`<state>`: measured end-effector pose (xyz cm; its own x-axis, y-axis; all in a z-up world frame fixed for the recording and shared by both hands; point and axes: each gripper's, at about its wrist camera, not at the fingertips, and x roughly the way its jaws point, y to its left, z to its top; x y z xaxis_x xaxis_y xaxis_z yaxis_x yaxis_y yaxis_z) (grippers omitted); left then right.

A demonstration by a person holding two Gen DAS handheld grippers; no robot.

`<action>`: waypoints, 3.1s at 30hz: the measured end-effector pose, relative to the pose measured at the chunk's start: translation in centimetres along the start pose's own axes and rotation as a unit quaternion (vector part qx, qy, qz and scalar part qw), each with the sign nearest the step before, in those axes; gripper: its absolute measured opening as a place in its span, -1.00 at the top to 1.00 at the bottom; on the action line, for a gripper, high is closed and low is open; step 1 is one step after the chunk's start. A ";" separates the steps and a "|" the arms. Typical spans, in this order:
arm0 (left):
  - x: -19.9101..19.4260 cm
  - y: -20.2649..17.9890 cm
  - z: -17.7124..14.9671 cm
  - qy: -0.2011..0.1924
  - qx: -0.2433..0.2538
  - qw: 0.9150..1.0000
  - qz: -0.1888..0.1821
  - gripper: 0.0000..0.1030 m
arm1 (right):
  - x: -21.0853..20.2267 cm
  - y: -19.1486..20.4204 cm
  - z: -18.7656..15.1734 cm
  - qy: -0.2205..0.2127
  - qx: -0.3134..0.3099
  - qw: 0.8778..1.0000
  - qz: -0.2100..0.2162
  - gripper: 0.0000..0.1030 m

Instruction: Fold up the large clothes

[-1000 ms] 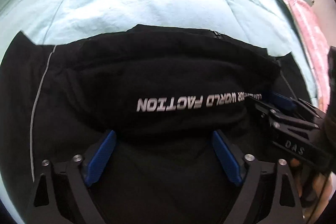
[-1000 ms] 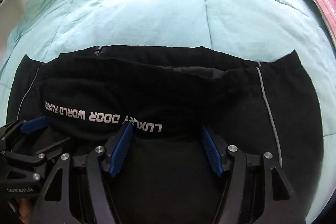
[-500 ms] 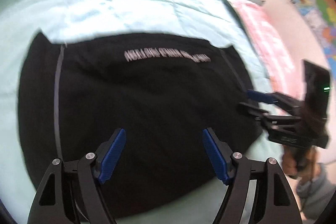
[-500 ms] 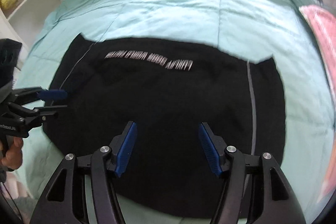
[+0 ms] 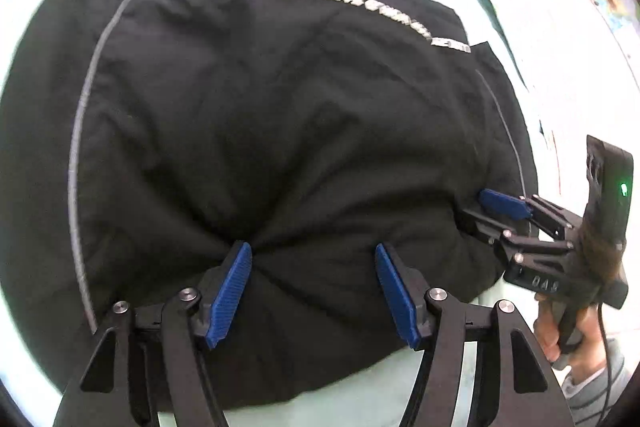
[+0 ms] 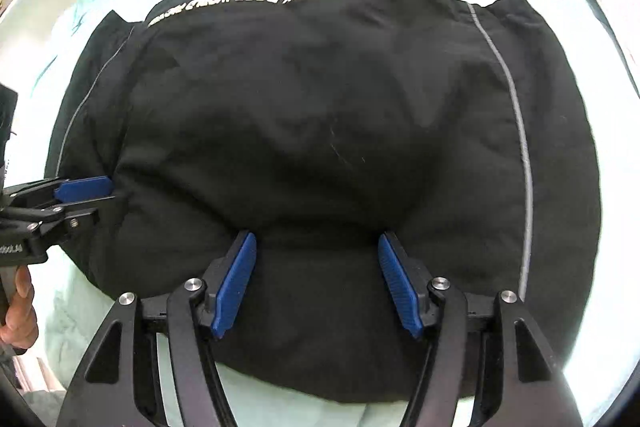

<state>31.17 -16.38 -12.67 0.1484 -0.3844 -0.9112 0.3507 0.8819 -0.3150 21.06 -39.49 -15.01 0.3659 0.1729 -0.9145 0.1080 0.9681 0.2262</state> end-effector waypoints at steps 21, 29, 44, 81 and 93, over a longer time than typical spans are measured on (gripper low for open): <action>-10.1 18.2 3.6 -0.107 -0.165 0.979 -0.045 -0.49 | -10.0 -16.0 1.9 -0.096 0.113 0.986 -0.075 -0.35; -5.4 21.3 5.8 -0.078 -0.200 0.966 -0.147 -0.49 | -6.6 -19.2 3.4 -0.072 0.145 0.986 -0.028 -0.35; 1.7 20.3 6.8 -0.003 -0.205 0.956 -0.209 -0.50 | 1.6 -21.7 3.6 -0.017 0.209 0.969 0.127 -0.60; -15.2 5.9 0.4 -0.143 -0.073 0.971 -0.175 0.27 | -10.0 -10.9 -0.3 -0.136 0.133 0.950 0.247 0.34; -17.1 6.4 -6.1 -0.121 -0.074 0.972 -0.186 0.27 | -12.6 -8.0 -6.5 -0.096 0.120 0.965 0.211 0.34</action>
<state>25.24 -2.49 -0.68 0.2559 -0.7215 -0.6434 0.2879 0.6923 -0.6617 9.62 -48.24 -7.47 0.5866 0.4836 -0.6497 0.1143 0.7447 0.6575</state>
